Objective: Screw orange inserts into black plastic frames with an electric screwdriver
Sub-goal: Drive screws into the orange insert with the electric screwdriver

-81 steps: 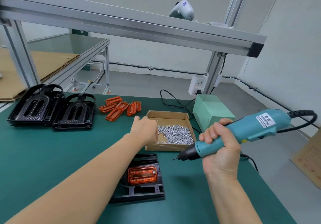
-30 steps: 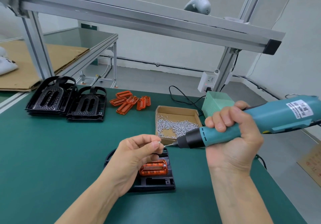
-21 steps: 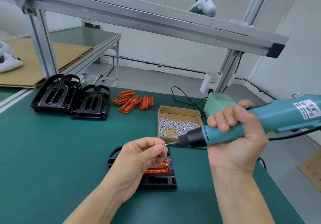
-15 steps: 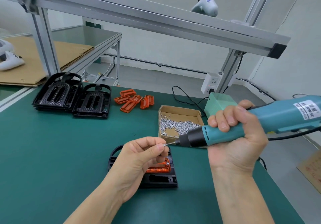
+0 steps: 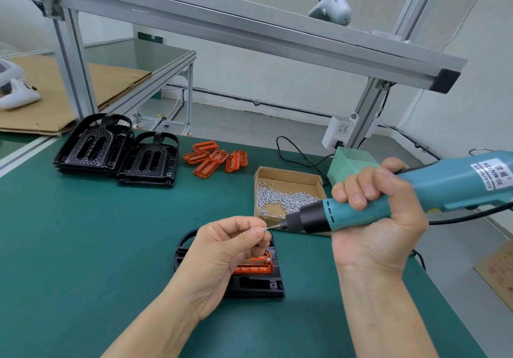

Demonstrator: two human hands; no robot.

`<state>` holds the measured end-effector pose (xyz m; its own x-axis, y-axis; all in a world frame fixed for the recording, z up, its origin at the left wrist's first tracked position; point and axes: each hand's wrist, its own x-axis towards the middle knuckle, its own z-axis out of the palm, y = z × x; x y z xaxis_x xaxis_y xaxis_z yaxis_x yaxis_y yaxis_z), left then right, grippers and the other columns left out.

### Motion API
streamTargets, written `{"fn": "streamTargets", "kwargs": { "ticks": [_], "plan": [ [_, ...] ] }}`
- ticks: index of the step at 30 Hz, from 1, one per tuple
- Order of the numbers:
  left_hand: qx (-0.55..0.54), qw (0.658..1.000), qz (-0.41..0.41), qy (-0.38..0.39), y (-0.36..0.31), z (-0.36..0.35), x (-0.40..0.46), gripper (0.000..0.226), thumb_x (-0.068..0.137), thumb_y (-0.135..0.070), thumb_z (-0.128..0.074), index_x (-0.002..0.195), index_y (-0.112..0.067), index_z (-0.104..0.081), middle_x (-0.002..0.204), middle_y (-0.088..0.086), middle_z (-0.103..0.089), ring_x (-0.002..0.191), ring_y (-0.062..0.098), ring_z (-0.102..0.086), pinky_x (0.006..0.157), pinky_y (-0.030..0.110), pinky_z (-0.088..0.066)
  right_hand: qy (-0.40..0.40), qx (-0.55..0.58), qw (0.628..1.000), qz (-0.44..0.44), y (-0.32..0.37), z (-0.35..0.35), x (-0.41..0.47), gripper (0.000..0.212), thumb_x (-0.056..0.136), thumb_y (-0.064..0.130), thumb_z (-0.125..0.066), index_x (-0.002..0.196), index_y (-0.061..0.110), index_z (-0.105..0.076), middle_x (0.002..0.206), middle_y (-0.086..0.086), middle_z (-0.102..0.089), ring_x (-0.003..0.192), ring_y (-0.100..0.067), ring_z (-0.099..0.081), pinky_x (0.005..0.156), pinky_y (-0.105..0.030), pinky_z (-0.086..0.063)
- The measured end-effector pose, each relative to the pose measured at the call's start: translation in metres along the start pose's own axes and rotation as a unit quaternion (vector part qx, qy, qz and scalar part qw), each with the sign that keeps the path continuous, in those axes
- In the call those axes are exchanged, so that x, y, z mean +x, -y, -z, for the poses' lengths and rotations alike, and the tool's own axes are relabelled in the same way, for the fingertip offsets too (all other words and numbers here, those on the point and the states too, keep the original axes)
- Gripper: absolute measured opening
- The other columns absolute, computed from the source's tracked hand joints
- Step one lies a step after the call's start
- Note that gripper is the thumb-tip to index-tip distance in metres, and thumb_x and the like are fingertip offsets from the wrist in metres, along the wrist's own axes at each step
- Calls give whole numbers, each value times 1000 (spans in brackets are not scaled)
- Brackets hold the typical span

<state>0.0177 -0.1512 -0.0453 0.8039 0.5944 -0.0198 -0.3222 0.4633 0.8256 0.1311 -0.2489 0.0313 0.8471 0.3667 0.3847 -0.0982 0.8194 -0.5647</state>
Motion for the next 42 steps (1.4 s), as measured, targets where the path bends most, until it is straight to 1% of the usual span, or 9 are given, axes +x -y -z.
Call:
{"fn": "streamTargets", "kwargs": {
  "ticks": [12, 17, 20, 29, 34, 36, 38, 40, 42],
  "plan": [
    [-29, 998, -29, -44, 9, -6, 0, 8, 65, -7, -68, 71, -7, -75, 69, 12, -67, 64, 16, -63, 66, 22, -55, -9, 3, 1000, 19, -5, 5, -1, 15, 73, 6, -44, 75, 21, -46, 50, 7, -34, 39, -8, -32, 47, -19, -34],
    [89, 988, -109, -62, 4, -4, 2, 11, 63, -16, -71, 73, -16, -77, 73, 7, -72, 69, 11, -67, 68, 16, -52, -71, 16, 997, 11, -11, 3, 2, 14, 70, 8, -47, 71, 22, -48, 49, 7, -36, 39, -8, -33, 45, -18, -34],
    [104, 987, -113, -56, 4, -2, 3, 13, 63, -17, -71, 74, -17, -77, 73, 7, -73, 70, 11, -68, 68, 16, -52, -105, 28, 994, 1, -15, 4, 4, 13, 68, 10, -49, 69, 22, -47, 49, 8, -36, 39, -8, -33, 44, -18, -34],
    [128, 986, -91, -48, 6, 12, 2, 16, 61, -22, -73, 76, -19, -77, 77, 6, -73, 73, 11, -66, 68, 15, -51, -67, 17, 997, -20, -23, 8, 1, 15, 70, 7, -49, 73, 21, -48, 50, 8, -35, 40, -8, -34, 46, -18, -36],
    [182, 978, -98, -28, -1, 21, -3, 37, 61, -26, -75, 98, -28, -75, 101, 2, -73, 85, 10, -61, 79, 20, -53, -40, 8, 999, -32, -27, 6, 4, 15, 70, 6, -48, 73, 22, -49, 50, 8, -34, 40, -8, -34, 46, -19, -36],
    [250, 960, -113, -50, -7, 32, -5, 47, 61, -30, -81, 107, -32, -71, 110, -7, -70, 95, 5, -60, 88, 25, -50, -24, 0, 999, -39, -28, 8, 6, 16, 71, 6, -48, 73, 22, -50, 50, 7, -34, 40, -8, -34, 46, -19, -36],
    [385, 914, -113, -63, -11, 46, -7, 60, 61, -45, -85, 116, -43, -61, 121, -22, -61, 116, -2, -49, 101, 26, -37, -7, -16, 998, -52, -31, 11, 7, 17, 72, 5, -48, 75, 21, -50, 51, 6, -35, 40, -9, -35, 46, -19, -37],
    [508, 856, -78, -47, -13, 57, -10, 78, 51, -65, -80, 122, -56, -48, 129, -38, -38, 133, -9, -21, 110, 30, -24, 8, -38, 997, -67, -36, 14, 8, 18, 72, 4, -48, 76, 20, -51, 51, 5, -36, 40, -10, -35, 46, -20, -37],
    [585, 809, -59, -14, -11, 62, -12, 91, 43, -75, -75, 124, -60, -37, 123, -50, -17, 123, -27, 8, 114, 30, -8, 17, -61, 995, -81, -42, 15, 8, 19, 70, 3, -50, 74, 21, -52, 51, 5, -36, 40, -11, -35, 46, -20, -37]
  ]
}}
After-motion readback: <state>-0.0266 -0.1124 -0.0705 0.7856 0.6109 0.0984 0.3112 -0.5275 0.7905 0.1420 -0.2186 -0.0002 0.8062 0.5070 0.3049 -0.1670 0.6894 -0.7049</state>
